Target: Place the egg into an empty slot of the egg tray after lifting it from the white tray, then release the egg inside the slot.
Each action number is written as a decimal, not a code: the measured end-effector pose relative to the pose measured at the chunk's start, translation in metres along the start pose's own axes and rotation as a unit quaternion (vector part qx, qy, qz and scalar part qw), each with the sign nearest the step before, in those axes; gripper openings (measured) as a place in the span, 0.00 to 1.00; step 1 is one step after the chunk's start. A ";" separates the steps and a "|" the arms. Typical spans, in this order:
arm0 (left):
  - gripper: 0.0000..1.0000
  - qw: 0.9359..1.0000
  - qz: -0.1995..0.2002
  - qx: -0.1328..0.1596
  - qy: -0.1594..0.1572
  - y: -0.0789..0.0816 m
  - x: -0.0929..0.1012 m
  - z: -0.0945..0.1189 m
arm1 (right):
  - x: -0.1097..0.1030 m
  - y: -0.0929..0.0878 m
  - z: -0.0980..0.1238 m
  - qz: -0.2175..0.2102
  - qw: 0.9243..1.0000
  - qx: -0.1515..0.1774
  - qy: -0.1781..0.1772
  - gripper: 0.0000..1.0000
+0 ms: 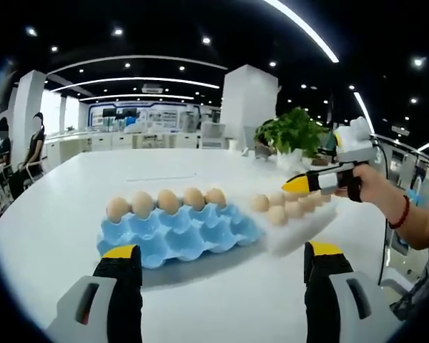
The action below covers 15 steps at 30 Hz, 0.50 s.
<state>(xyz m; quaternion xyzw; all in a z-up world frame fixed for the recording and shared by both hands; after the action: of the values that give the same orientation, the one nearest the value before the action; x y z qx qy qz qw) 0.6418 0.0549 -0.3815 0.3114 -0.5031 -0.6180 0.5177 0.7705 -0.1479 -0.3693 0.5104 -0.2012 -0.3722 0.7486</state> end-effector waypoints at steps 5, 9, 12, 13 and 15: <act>0.95 1.000 0.001 -0.001 0.001 -0.001 -0.001 -0.001 | -0.003 -0.006 0.008 -0.001 1.000 0.002 0.004 0.38; 0.94 1.000 0.003 0.003 -0.001 0.000 0.000 -0.004 | 0.001 -0.012 0.011 0.004 1.000 -0.001 -0.004 0.38; 0.93 1.000 0.000 -0.001 -0.004 -0.001 0.003 -0.009 | 0.001 -0.015 0.017 -0.003 1.000 0.003 -0.001 0.38; 0.93 1.000 0.000 -0.001 -0.004 -0.001 0.002 -0.010 | 0.001 -0.015 0.017 -0.003 1.000 0.004 -0.001 0.38; 0.93 1.000 0.000 -0.002 -0.005 -0.001 0.001 -0.010 | 0.001 -0.015 0.017 -0.002 1.000 0.005 0.000 0.38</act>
<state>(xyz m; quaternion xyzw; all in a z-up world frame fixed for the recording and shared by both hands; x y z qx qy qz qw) 0.6507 0.0506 -0.3851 0.3078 -0.5044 -0.6205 0.5156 0.7541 -0.1628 -0.3765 0.5144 -0.2019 -0.3725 0.7456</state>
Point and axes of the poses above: the point that each gripper's makers call its tool centre point, and the gripper's own axes: z roughly backward along the fingers, x roughly to its right, y roughly out of its top, the point moved 3 cm from there along z, roughly backward along the fingers
